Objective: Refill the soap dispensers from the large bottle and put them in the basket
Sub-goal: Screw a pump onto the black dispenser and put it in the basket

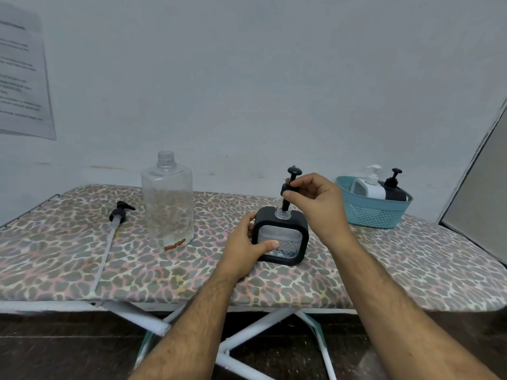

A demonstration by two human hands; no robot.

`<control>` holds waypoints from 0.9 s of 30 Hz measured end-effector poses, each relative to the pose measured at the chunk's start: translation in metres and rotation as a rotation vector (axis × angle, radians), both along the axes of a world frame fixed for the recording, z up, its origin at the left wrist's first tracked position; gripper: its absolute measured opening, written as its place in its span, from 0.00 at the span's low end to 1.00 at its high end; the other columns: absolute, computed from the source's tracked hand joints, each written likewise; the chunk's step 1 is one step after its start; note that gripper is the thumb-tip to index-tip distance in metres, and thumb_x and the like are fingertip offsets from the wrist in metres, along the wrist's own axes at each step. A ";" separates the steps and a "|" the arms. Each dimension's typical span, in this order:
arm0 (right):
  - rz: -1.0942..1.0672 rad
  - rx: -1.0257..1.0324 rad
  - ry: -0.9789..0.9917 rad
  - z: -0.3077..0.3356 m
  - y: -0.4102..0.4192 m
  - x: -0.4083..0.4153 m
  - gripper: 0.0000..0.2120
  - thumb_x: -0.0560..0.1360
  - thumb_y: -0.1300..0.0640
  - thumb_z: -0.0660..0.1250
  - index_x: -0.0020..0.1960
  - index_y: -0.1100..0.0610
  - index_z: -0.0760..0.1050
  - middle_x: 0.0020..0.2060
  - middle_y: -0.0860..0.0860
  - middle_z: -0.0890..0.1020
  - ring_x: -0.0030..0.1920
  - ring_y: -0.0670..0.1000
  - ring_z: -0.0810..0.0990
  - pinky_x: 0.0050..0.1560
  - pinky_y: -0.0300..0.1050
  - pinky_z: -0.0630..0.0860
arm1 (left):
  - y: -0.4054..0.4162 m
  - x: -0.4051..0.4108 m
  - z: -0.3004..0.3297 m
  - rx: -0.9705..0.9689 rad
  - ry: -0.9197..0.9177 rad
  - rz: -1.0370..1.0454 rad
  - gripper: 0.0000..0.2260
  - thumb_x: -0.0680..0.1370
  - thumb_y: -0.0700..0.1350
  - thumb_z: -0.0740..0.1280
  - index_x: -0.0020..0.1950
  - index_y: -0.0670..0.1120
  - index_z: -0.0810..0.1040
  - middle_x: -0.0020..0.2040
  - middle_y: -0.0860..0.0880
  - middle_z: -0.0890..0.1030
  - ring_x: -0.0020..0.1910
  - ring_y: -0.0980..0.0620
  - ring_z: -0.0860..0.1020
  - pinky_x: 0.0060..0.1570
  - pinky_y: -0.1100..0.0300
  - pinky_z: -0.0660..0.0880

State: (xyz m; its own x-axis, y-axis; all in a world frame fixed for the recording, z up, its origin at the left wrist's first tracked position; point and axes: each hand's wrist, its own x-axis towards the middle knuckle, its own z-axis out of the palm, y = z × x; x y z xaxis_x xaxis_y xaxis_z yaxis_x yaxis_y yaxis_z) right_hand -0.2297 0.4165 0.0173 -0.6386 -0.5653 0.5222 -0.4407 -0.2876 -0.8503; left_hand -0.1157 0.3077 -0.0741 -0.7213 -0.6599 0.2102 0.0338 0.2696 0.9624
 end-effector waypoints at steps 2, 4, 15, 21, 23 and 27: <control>-0.002 0.019 -0.004 -0.007 0.000 0.001 0.12 0.69 0.70 0.75 0.42 0.54 0.80 0.40 0.50 0.86 0.44 0.48 0.85 0.47 0.39 0.79 | 0.000 0.000 0.000 0.003 0.003 -0.003 0.31 0.72 0.42 0.77 0.70 0.54 0.67 0.56 0.56 0.78 0.53 0.62 0.78 0.43 0.70 0.76; -0.004 0.042 -0.005 -0.013 0.001 0.002 0.11 0.69 0.69 0.75 0.42 0.54 0.80 0.40 0.51 0.86 0.44 0.48 0.85 0.47 0.40 0.80 | 0.000 0.000 -0.001 -0.003 0.002 -0.002 0.30 0.71 0.42 0.77 0.69 0.55 0.67 0.56 0.55 0.78 0.53 0.62 0.78 0.44 0.70 0.76; -0.046 0.127 0.053 -0.027 0.003 0.006 0.09 0.70 0.67 0.76 0.43 0.54 0.81 0.41 0.50 0.86 0.46 0.48 0.85 0.47 0.39 0.81 | -0.003 -0.002 -0.003 -0.008 0.009 -0.004 0.32 0.71 0.43 0.78 0.71 0.53 0.67 0.56 0.54 0.78 0.55 0.59 0.78 0.49 0.67 0.77; -0.071 0.141 0.075 -0.031 0.002 0.006 0.10 0.70 0.64 0.77 0.43 0.51 0.80 0.43 0.47 0.86 0.47 0.45 0.84 0.48 0.39 0.79 | -0.002 -0.001 -0.003 -0.003 0.008 -0.005 0.31 0.71 0.42 0.77 0.70 0.53 0.68 0.56 0.55 0.78 0.54 0.61 0.77 0.45 0.71 0.75; -0.073 0.149 0.085 -0.031 0.003 0.006 0.08 0.72 0.62 0.75 0.43 0.51 0.80 0.43 0.46 0.86 0.49 0.45 0.84 0.50 0.41 0.80 | -0.002 -0.001 -0.003 -0.005 0.006 -0.004 0.31 0.71 0.42 0.77 0.70 0.53 0.68 0.56 0.56 0.78 0.54 0.62 0.77 0.44 0.72 0.75; -0.106 0.038 0.000 -0.030 0.009 0.003 0.06 0.74 0.65 0.71 0.44 0.54 0.81 0.41 0.48 0.85 0.46 0.47 0.84 0.49 0.41 0.79 | -0.002 -0.001 -0.002 -0.012 0.000 -0.002 0.33 0.71 0.43 0.77 0.72 0.53 0.67 0.56 0.57 0.77 0.54 0.64 0.76 0.43 0.73 0.74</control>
State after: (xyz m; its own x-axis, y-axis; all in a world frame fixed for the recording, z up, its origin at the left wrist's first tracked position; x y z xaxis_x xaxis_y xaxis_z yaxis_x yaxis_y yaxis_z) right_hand -0.2266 0.4255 -0.0126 -0.6957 -0.5137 0.5021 -0.4674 -0.2071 -0.8595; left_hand -0.1165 0.3062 -0.0759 -0.7224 -0.6562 0.2181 0.0345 0.2808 0.9591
